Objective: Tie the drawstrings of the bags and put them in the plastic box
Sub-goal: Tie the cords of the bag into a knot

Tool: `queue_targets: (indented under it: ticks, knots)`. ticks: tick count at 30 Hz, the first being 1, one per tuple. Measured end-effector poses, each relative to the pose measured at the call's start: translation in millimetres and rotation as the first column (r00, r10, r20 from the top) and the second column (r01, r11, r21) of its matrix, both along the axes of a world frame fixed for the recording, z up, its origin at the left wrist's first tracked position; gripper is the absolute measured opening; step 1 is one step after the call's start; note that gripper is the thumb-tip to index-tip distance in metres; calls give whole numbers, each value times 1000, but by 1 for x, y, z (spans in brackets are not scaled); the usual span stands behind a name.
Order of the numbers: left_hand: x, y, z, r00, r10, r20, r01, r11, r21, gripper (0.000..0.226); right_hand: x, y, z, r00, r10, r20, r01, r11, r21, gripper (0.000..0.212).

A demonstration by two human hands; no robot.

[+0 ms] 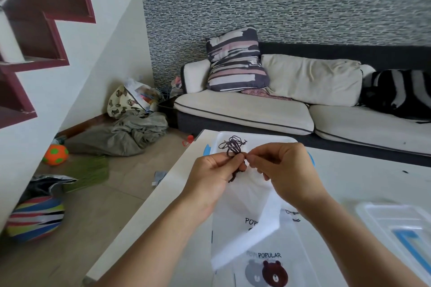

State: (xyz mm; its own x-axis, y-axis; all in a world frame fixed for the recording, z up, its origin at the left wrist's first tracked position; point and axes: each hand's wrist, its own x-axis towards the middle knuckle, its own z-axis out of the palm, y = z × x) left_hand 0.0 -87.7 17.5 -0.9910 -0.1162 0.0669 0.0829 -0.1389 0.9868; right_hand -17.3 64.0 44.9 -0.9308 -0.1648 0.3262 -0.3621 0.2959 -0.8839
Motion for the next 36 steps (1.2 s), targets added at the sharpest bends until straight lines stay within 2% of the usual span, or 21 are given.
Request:
queue_targets:
  ticks: [4,8,11,16,19,23,26,29,31,33,35,36]
  knots:
    - [0,-3,0,1000,14,-18,-17,991,-131,22,2,-4,2,999,-30,-42,27,998,-63,18]
    - [2,-3,0,998,-53,-32,48,987,-151,17,2,-9,0,1000,16,-25,-19,994,-104,19]
    - [2,-2,0,997,-79,-17,76,990,-120,19,3,-11,-3,1000,8,-29,-12,994,-113,17]
    - [1,0,-1,991,-129,29,127,989,71,27,3,-11,-6,997,-23,-79,17,998,-67,18]
    - [2,0,0,990,-136,36,130,984,124,23,2,-10,-6,992,-34,-119,31,999,-25,18]
    - [3,1,-2,990,-135,47,124,976,181,23,1,-4,-1,987,70,-145,-70,998,5,21]
    - [2,0,-3,992,-115,44,106,980,169,24,0,2,1,976,165,-146,-159,986,53,24]
    - [1,-1,-4,996,-91,26,87,989,117,30,1,4,2,978,170,-122,-161,984,81,25]
    - [0,0,-5,998,-70,7,69,994,79,31,0,4,1,982,176,-72,-173,984,46,23]
    - [-2,1,-6,999,-36,-6,36,998,54,30,-1,3,0,984,180,8,-179,981,-72,19]
    - [-3,0,-5,1000,-29,-13,29,999,34,32,-5,3,-1,985,139,99,-114,967,-226,12]
    - [-3,0,-5,999,-39,-17,39,999,25,33,-7,4,-1,987,103,125,-69,966,-249,12]
